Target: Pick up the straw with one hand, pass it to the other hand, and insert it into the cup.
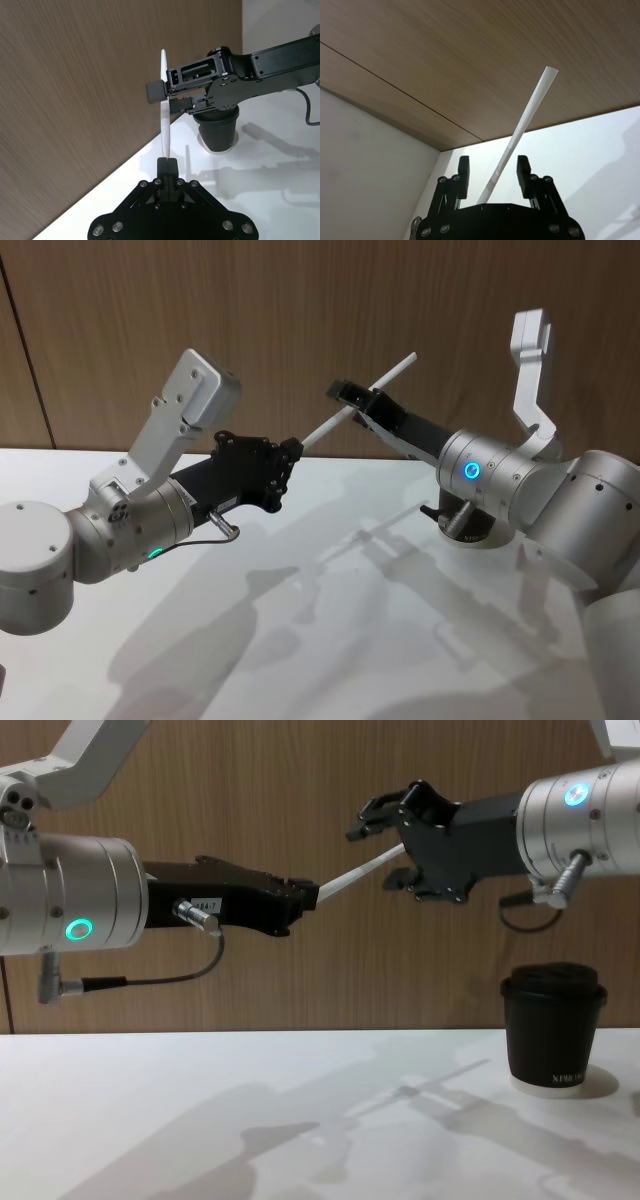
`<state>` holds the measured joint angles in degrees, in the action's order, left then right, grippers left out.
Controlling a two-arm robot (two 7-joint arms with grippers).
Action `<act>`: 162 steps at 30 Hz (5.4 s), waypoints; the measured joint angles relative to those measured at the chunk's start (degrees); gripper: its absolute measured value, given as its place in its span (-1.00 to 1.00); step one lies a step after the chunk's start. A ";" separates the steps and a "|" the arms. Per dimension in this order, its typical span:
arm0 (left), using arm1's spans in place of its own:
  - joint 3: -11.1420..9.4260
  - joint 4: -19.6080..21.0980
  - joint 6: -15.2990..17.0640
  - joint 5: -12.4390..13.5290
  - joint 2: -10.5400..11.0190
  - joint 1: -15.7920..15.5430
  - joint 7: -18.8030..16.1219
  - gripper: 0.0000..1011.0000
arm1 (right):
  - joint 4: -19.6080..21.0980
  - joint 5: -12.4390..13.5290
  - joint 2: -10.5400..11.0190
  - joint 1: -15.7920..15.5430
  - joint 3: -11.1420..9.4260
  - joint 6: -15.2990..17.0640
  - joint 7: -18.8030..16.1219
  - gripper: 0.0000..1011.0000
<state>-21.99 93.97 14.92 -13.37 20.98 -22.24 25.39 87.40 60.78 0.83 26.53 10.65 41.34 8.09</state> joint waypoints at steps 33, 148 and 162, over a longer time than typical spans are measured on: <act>0.00 0.00 -0.01 0.00 0.00 0.00 0.00 -1.00 | 0.00 0.14 -0.07 0.00 0.03 -0.04 0.08 -1.00; 0.00 0.00 -0.01 0.00 0.00 0.00 0.00 0.98 | 6.45 -29.71 19.62 3.53 12.57 -12.22 0.64 -1.00; 0.00 0.00 -0.01 0.00 0.00 0.00 0.00 0.98 | 4.69 -30.50 19.48 2.88 11.42 -13.27 0.85 -1.00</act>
<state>-22.00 93.97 14.92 -13.37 20.98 -22.24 25.39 92.09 30.28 20.30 29.40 22.08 28.07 8.94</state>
